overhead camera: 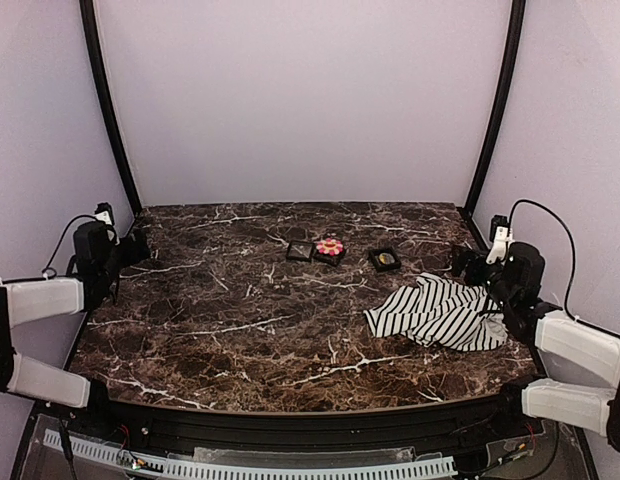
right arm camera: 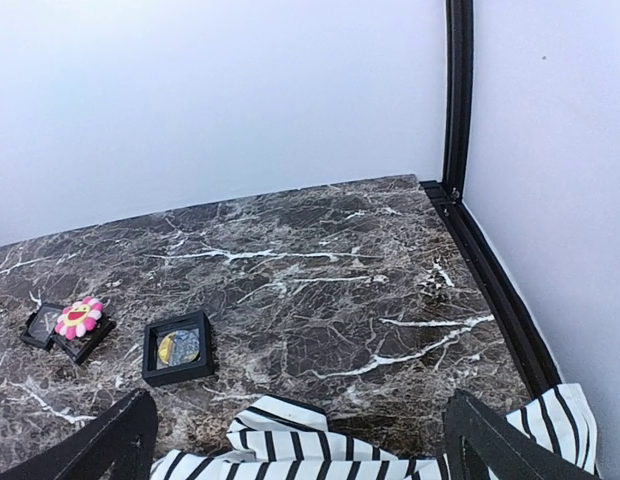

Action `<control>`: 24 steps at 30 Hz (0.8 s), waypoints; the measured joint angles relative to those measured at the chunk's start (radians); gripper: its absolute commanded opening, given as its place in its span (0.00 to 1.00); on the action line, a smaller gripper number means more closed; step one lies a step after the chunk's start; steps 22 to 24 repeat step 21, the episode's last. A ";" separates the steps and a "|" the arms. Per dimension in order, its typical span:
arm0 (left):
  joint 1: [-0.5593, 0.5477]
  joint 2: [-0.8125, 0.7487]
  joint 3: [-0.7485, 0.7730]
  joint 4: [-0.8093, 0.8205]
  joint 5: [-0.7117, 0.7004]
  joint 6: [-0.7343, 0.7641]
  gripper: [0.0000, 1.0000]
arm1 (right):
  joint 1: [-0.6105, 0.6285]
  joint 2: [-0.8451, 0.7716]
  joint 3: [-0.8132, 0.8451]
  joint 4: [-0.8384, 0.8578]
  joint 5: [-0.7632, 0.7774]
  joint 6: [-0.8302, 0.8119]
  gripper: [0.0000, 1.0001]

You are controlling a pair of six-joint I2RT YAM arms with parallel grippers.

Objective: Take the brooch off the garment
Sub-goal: Reset both arms

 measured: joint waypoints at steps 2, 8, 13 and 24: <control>0.000 -0.076 -0.076 0.046 -0.024 0.018 0.99 | 0.000 -0.024 -0.075 0.076 0.006 -0.014 0.99; 0.000 -0.193 -0.212 0.146 -0.061 0.060 0.99 | 0.000 -0.053 -0.201 0.227 0.043 -0.043 0.99; 0.000 -0.251 -0.320 0.175 -0.087 0.103 0.99 | 0.000 -0.074 -0.246 0.315 0.063 -0.060 0.99; 0.000 -0.432 -0.386 0.180 -0.104 0.109 0.99 | 0.000 -0.084 -0.273 0.384 0.086 -0.070 0.99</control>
